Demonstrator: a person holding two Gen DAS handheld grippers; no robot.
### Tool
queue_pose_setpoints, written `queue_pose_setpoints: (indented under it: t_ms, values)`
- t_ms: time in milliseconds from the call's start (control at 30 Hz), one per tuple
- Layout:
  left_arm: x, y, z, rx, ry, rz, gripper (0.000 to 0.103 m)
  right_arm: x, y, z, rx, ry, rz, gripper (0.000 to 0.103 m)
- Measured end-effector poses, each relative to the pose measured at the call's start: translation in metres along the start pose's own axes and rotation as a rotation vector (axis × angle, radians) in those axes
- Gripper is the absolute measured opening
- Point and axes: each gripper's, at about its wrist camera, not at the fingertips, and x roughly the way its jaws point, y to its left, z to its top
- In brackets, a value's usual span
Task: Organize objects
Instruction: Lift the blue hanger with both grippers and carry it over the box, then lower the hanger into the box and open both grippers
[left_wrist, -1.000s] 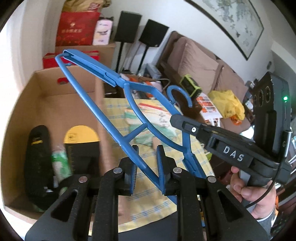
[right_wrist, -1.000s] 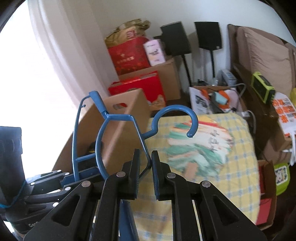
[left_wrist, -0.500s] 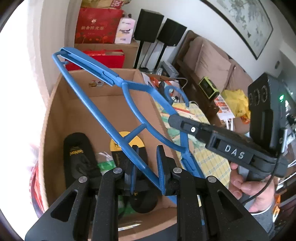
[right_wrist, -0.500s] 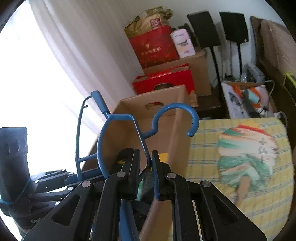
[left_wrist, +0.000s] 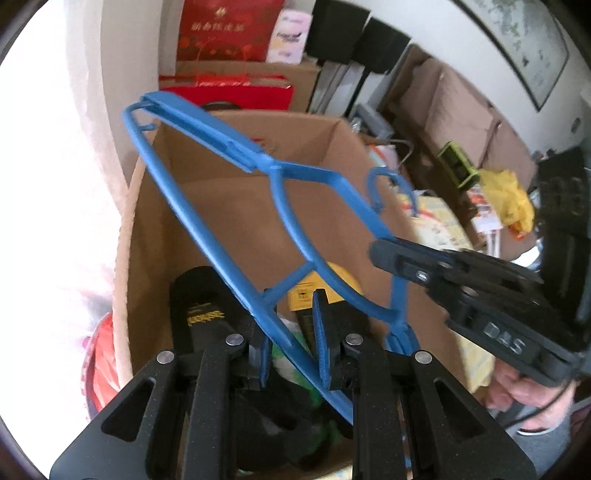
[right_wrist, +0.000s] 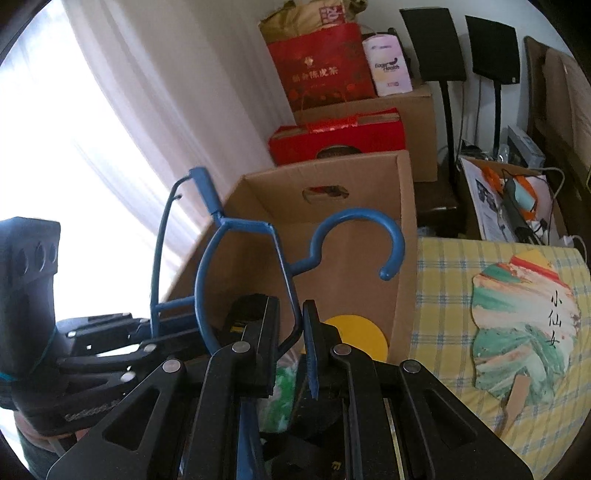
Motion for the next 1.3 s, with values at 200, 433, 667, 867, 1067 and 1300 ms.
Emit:
queue_pose_setpoints:
  t_ms: [200, 433, 667, 867, 1067, 1300]
  values:
    - [0.020, 0.019, -0.005, -0.055, 0.033, 0.016, 0.026, 0.014, 0.004, -0.012, -0.064, 0.031, -0.075, 0.015]
    - [0.010, 0.035, -0.003, -0.128, -0.010, 0.006, 0.041, 0.015, 0.008, -0.015, -0.123, 0.046, -0.124, 0.016]
    - [-0.021, 0.025, -0.001, -0.098, -0.068, 0.051, 0.059, 0.008, 0.006, -0.011, -0.099, 0.035, -0.105, 0.021]
    - [-0.044, 0.006, -0.010, -0.080, -0.124, 0.076, 0.078, -0.026, 0.001, -0.010, -0.109, -0.009, -0.133, 0.043]
    - [-0.049, -0.014, -0.021, -0.042, -0.128, 0.101, 0.086, -0.051, 0.000, -0.018, -0.146, -0.021, -0.166, 0.058]
    - [-0.055, -0.036, -0.039, -0.024, -0.169, 0.123, 0.094, -0.063, -0.010, -0.039, -0.108, -0.029, -0.194, 0.077]
